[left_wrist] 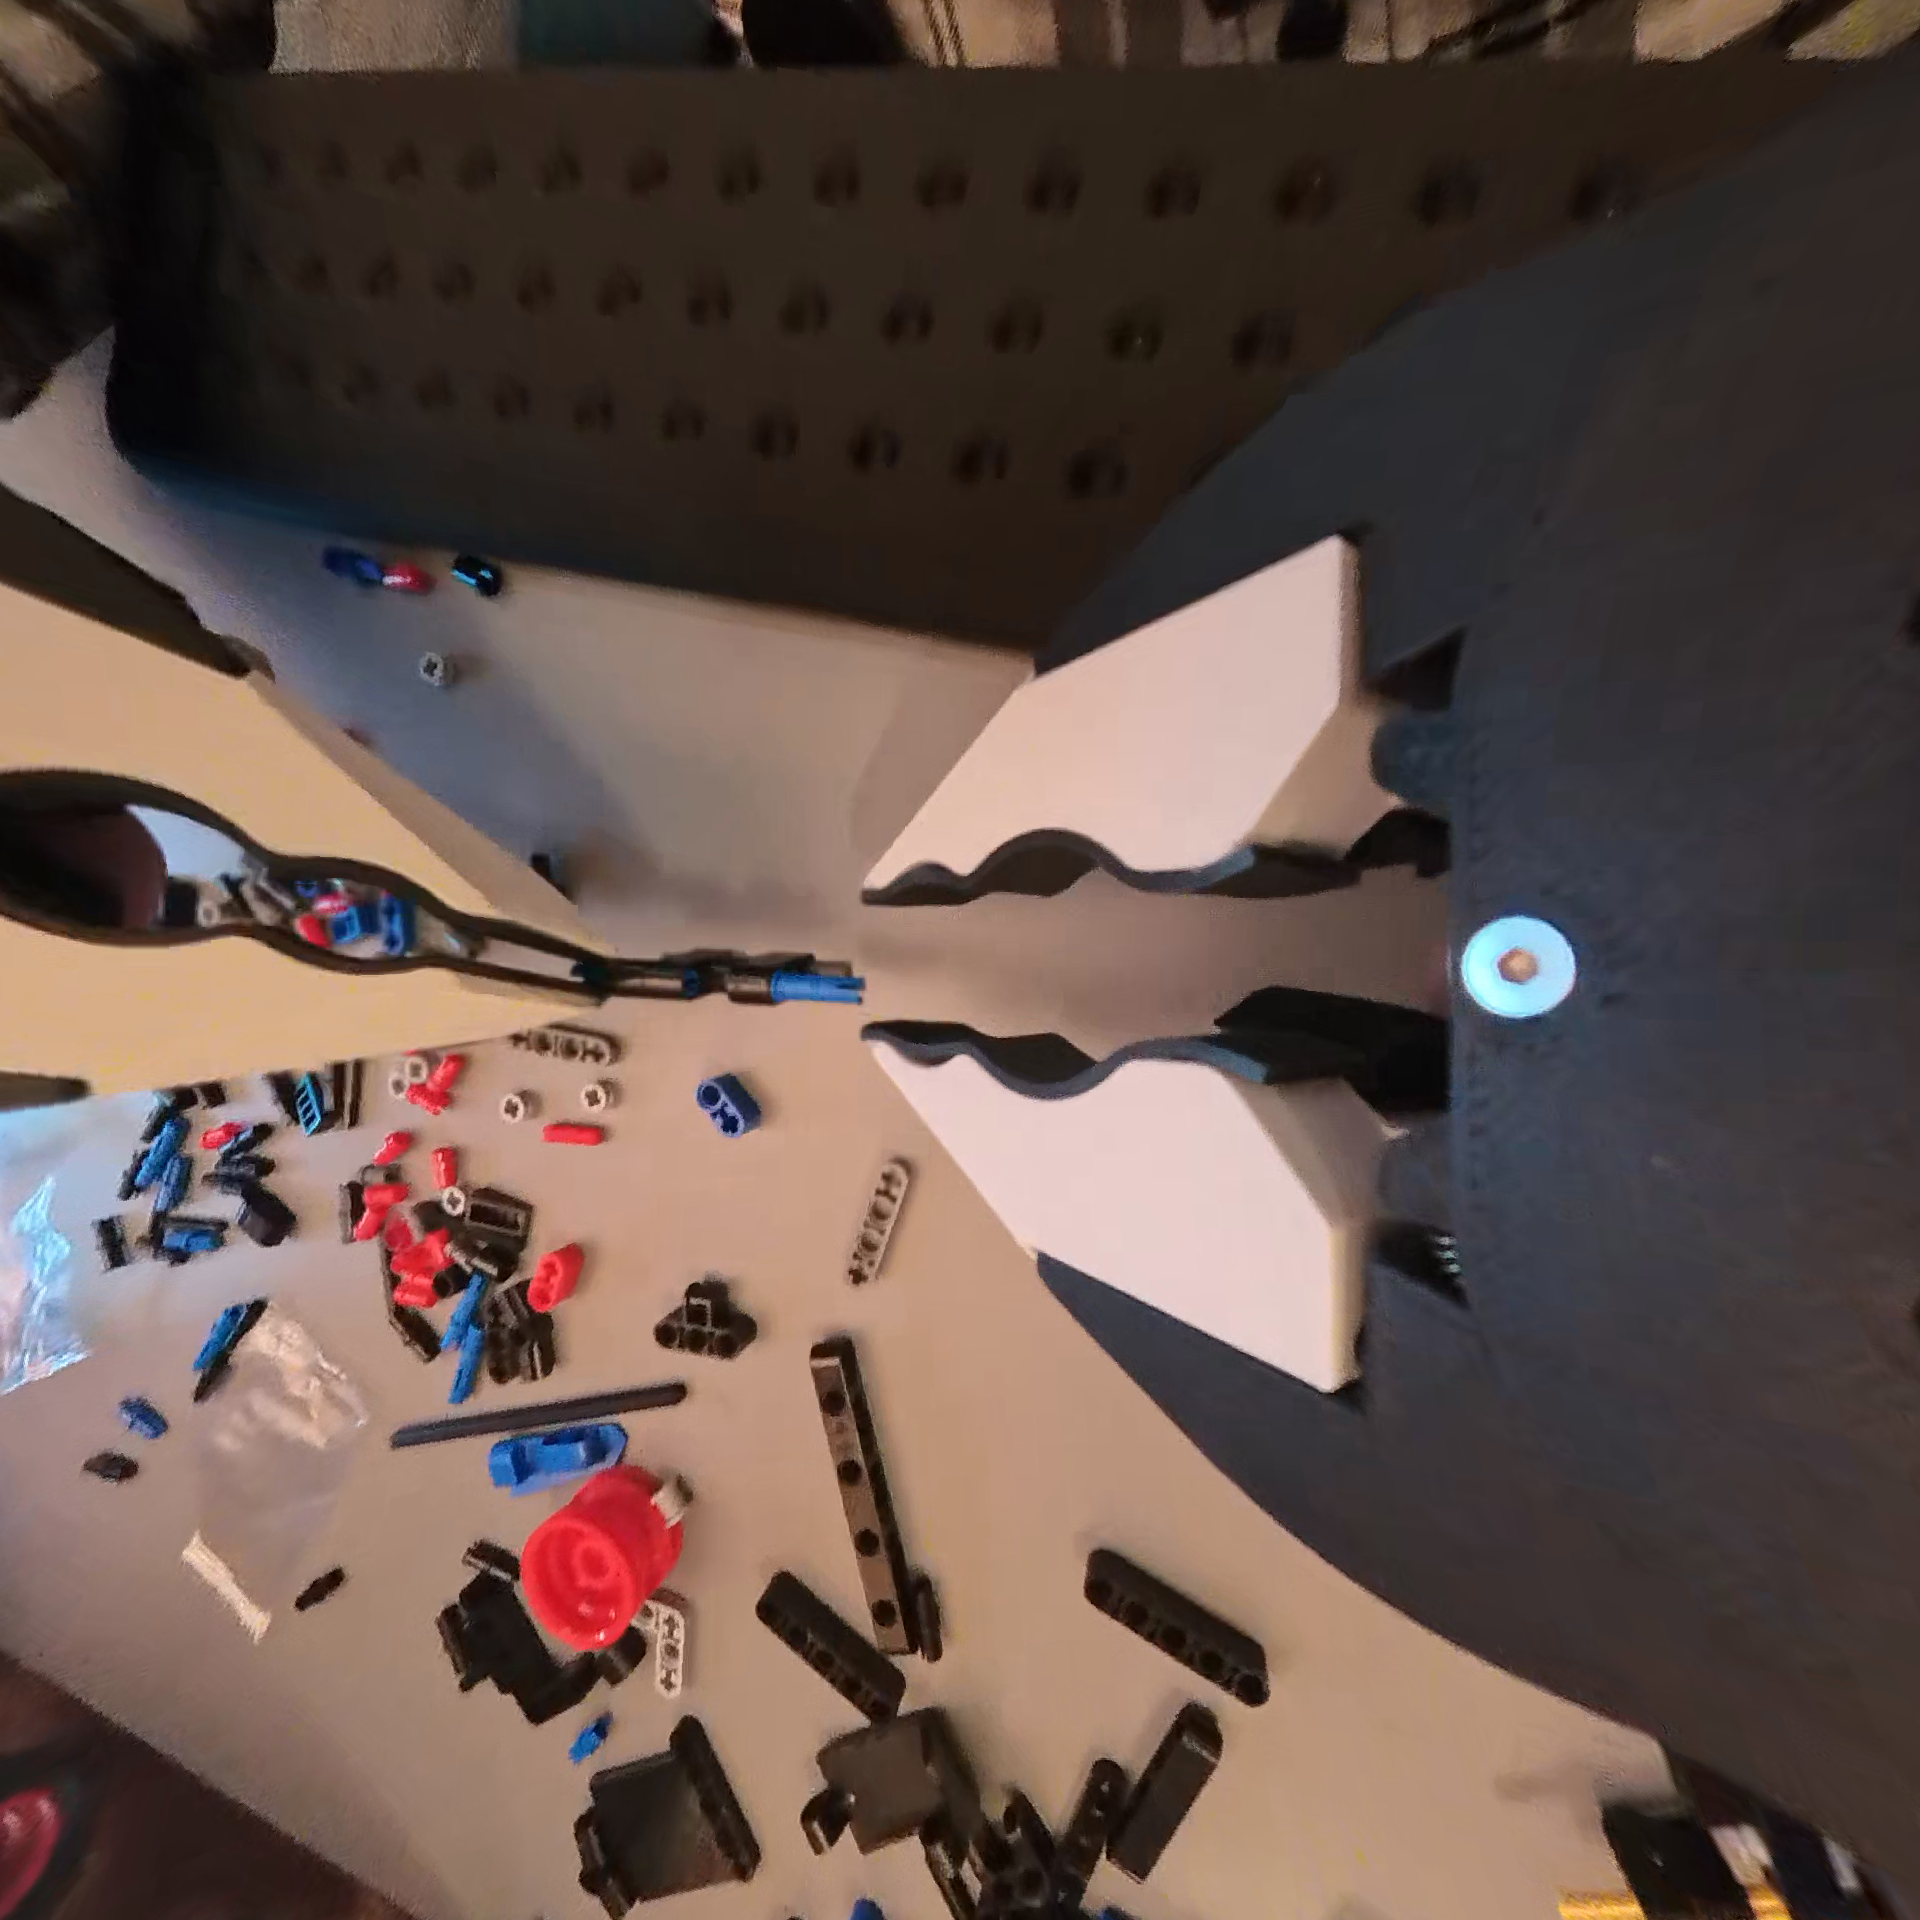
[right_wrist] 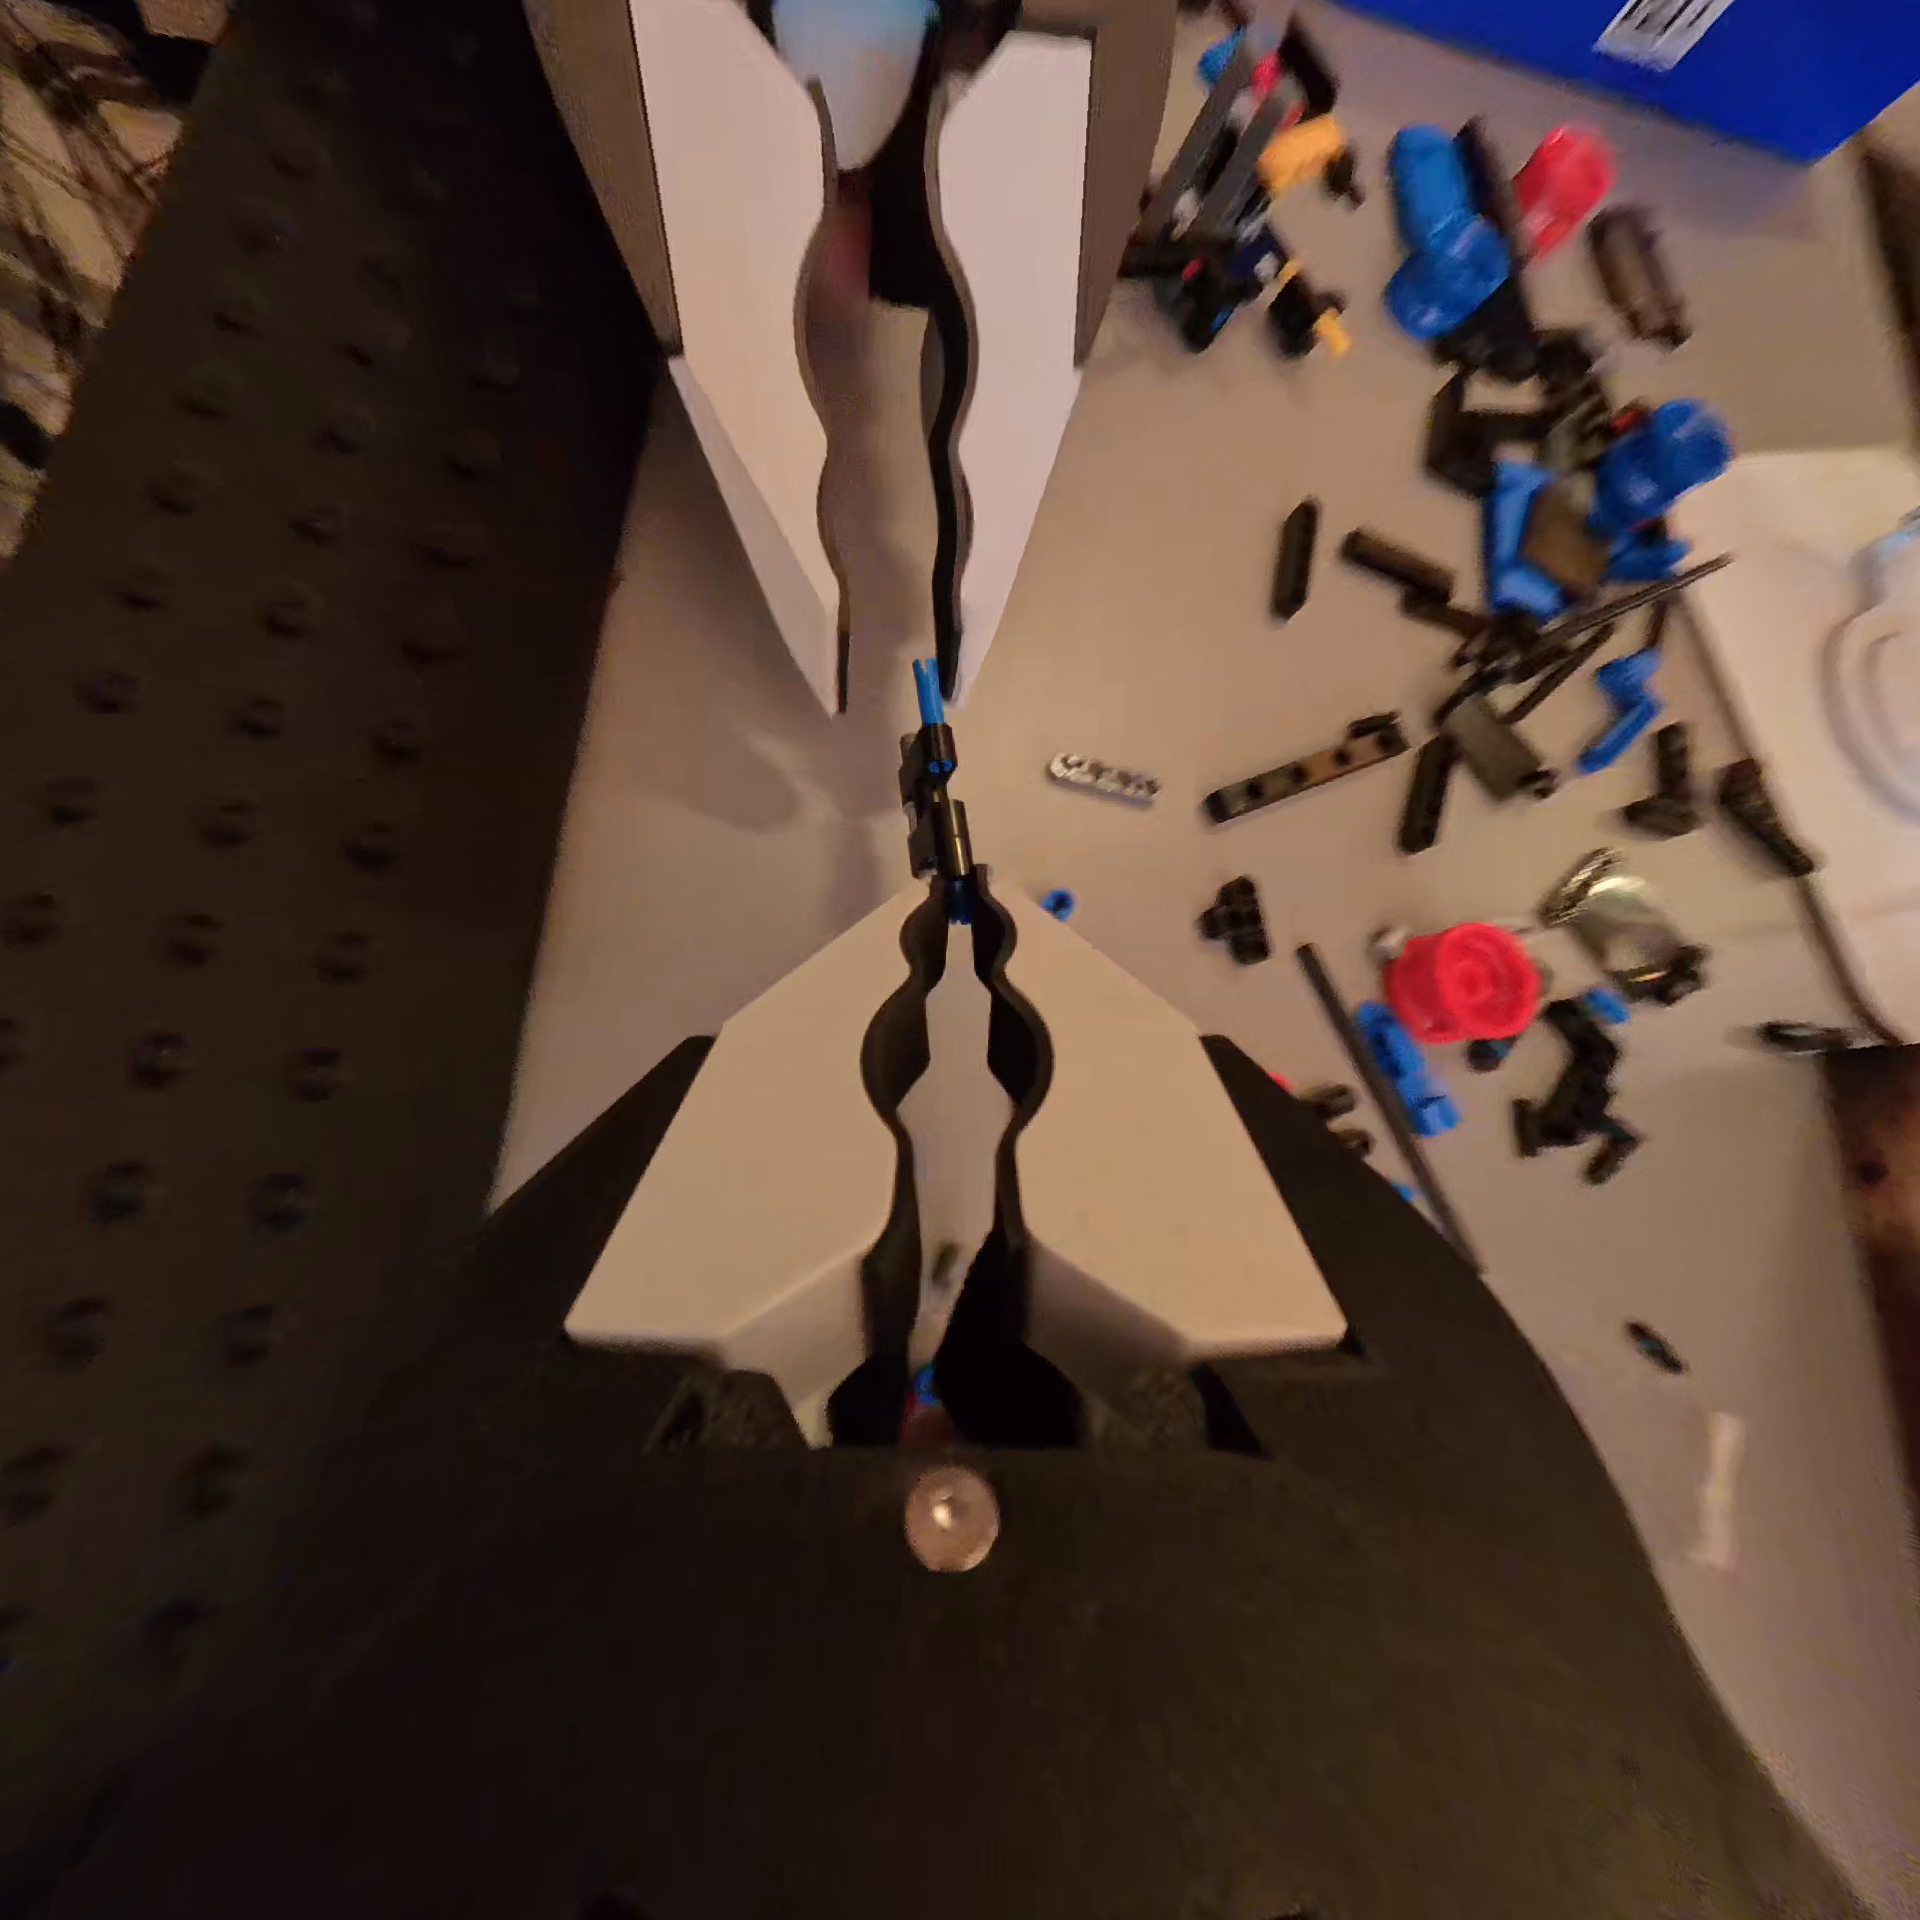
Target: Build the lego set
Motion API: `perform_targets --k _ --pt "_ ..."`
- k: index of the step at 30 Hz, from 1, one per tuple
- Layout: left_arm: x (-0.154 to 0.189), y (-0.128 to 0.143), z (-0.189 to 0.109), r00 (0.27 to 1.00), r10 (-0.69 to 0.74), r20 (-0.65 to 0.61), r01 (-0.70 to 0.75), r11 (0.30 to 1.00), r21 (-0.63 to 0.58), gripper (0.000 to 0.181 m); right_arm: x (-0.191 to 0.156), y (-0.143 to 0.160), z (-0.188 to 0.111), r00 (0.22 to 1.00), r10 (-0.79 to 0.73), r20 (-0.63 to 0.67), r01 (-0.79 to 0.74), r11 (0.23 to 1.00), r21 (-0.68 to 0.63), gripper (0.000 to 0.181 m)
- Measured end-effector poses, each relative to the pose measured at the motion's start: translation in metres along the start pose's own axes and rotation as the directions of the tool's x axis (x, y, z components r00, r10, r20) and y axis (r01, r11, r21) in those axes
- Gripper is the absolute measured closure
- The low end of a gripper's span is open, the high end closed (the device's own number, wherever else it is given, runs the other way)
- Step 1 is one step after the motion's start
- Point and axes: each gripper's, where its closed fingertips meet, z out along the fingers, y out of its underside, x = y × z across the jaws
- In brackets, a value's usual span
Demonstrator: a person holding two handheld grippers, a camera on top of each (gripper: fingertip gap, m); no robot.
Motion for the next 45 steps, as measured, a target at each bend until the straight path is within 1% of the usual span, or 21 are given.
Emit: perform_targets --k 2,5,7,9,12,15,17,18,20,22,24,26,28,29,32,34,35,38,41,43,45 --pt "0.004 0.002 -0.001 1.000 0.021 -0.001 -0.021 1.000 0.004 0.160 -0.011 0.010 0.003 0.993 0.076 0.088 -0.072 0.996 -0.048 0.181" --pt "0.003 0.007 0.000 0.999 0.042 0.014 -0.042 0.999 -0.025 0.160 -0.020 0.021 0.007 0.976 0.150 0.160 -0.133 0.985 -0.111 0.180" --pt "0.005 0.008 0.002 0.999 0.046 0.000 -0.046 0.998 -0.030 0.159 -0.020 0.019 0.010 0.967 0.171 0.189 -0.152 0.982 -0.110 0.180" --pt "0.005 0.011 0.005 0.998 0.057 0.000 -0.057 0.997 -0.051 0.157 -0.020 0.016 0.014 0.963 0.162 0.214 -0.137 0.982 -0.128 0.180" --pt "0.003 0.022 0.008 0.995 0.097 0.019 -0.095 0.988 -0.118 0.157 -0.010 0.013 0.025 0.974 0.122 0.189 -0.090 0.981 -0.171 0.180" --pt "0.008 0.025 0.005 0.995 0.100 0.004 -0.099 0.987 -0.126 0.160 0.004 0.004 0.039 0.987 0.074 0.143 -0.046 0.982 -0.185 0.166" --pt "0.007 0.027 0.002 0.995 0.098 0.010 -0.095 0.986 -0.136 0.159 0.010 0.003 0.040 0.992 0.047 0.116 -0.022 0.977 -0.210 0.159" --pt "0.005 0.029 0.000 0.995 0.099 0.020 -0.095 0.985 -0.143 0.156 0.014 0.003 0.037 0.995 0.047 0.090 -0.026 0.975 -0.220 0.158" --pt "0.001 0.031 -0.006 0.993 0.113 0.041 -0.107 0.984 -0.143 0.152 0.014 0.004 0.026 0.996 0.064 0.065 -0.048 0.973 -0.224 0.162" --pt "0.004 0.030 -0.006 0.992 0.124 0.015 -0.121 0.985 -0.124 0.152 0.000 0.008 0.014 0.992 0.087 0.093 -0.063 0.970 -0.236 0.173" --pt "0.007 0.031 -0.003 0.991 0.134 -0.001 -0.133 0.982 -0.132 0.154 -0.013 0.014 0.012 0.989 0.105 0.104 -0.076 0.966 -0.249 0.177" --pt "0.014 0.029 -0.002 0.990 0.138 -0.021 -0.139 0.982 -0.125 0.153 -0.018 0.017 0.020 0.988 0.126 0.088 -0.100 0.962 -0.255 0.177" --pt "0.019 0.027 0.001 0.992 0.127 -0.021 -0.129 0.985 -0.117 0.153 -0.016 0.019 0.032 0.987 0.153 0.052 -0.135 0.955 -0.264 0.175" --pt "0.023 0.026 0.001 0.991 0.131 -0.030 -0.133 0.985 -0.112 0.155 -0.014 0.016 0.037 0.987 0.157 0.040 -0.143 0.958 -0.247 0.176" --pt "0.029 0.026 0.001 0.988 0.151 -0.028 -0.153 0.983 -0.106 0.158 -0.008 0.004 0.050 0.992 0.128 0.002 -0.125 0.967 -0.222 0.175" --pt "0.028 0.026 0.000 0.986 0.166 -0.021 -0.167 0.981 -0.097 0.155 -0.005 0.000 0.053 0.995 0.094 -0.018 -0.096 0.969 -0.229 0.172" --pt "0.027 0.027 -0.002 0.985 0.170 -0.023 -0.171 0.981 -0.095 0.153 -0.001 0.000 0.049 0.995 0.090 -0.034 -0.095 0.969 -0.228 0.168" --pt "0.012 0.024 -0.014 0.979 0.201 0.033 -0.198 0.976 -0.086 0.155 0.017 0.005 0.020 0.984 0.147 -0.104 -0.164 0.970 -0.181 0.168" --pt "-0.016 0.024 -0.026 0.970 0.224 0.096 -0.212 0.970 -0.117 0.152 0.043 0.028 -0.021 0.951 0.195 -0.240 -0.242 0.952 -0.186 0.168" --pt "-0.027 0.026 -0.024 0.967 0.236 0.095 -0.221 0.964 -0.147 0.148 0.057 0.049 -0.044 0.921 0.225 -0.318 -0.299 0.931 -0.208 0.169" --pt "-0.038 0.032 -0.018 0.961 0.259 0.095 -0.236 0.950 -0.204 0.144 0.064 0.064 -0.058 0.902 0.246 -0.354 -0.336 0.916 -0.220 0.169"
